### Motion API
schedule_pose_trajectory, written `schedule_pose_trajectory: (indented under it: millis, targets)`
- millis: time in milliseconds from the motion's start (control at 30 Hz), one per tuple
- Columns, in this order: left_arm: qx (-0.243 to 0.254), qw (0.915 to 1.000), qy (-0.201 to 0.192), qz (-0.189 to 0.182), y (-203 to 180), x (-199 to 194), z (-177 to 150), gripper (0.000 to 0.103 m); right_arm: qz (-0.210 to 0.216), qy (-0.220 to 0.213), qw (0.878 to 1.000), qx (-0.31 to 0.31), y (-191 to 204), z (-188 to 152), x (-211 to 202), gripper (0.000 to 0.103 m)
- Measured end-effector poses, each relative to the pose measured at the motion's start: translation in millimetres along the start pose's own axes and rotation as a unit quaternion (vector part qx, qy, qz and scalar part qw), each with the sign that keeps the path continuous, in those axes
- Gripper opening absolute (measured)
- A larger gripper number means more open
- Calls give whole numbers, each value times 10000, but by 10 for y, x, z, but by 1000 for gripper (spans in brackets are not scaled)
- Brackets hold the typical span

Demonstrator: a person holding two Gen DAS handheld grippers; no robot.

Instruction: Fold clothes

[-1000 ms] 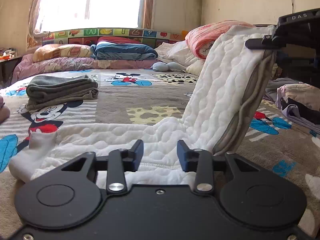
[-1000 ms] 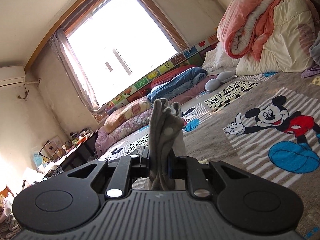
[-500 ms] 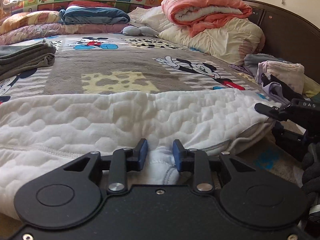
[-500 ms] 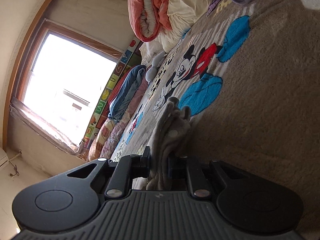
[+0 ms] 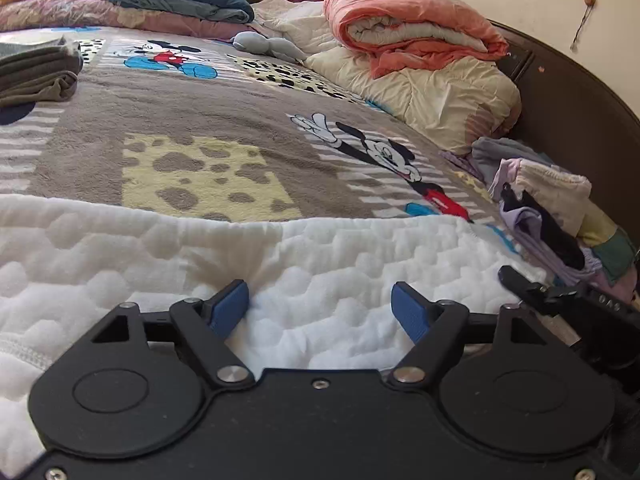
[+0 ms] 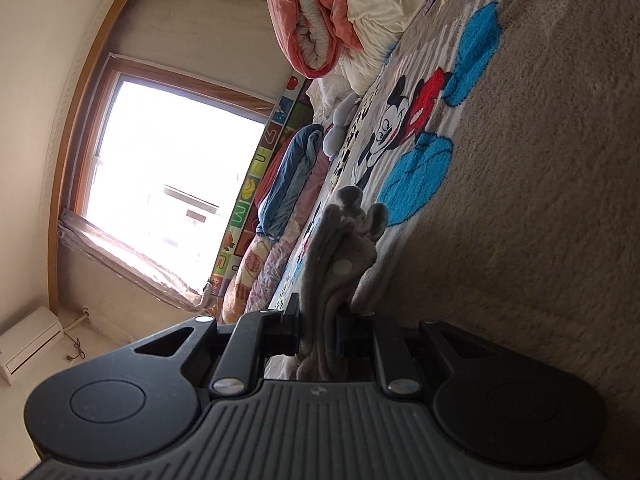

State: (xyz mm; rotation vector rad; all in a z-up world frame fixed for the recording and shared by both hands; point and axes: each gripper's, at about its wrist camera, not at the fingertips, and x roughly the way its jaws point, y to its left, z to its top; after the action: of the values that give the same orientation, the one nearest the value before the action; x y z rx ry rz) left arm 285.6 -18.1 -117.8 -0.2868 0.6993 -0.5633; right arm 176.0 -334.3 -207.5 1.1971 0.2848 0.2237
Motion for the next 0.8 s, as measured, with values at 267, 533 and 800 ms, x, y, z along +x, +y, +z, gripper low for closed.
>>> schedule_pose_trajectory:
  millis: [267,533,800]
  targets:
    - [-1920,9796,-235,-542,457,102,88,79,227,-14,9994,-248,180,29,-28,17]
    - [-3227,9377,-426,-1215,760,-181,132,81,493,126,9844,-1683,1032,-8,84,17]
    - [-3664,9122,-832,-1635,983,-1035,164,85,494,484,9542,-2909,1819,-324,358,17]
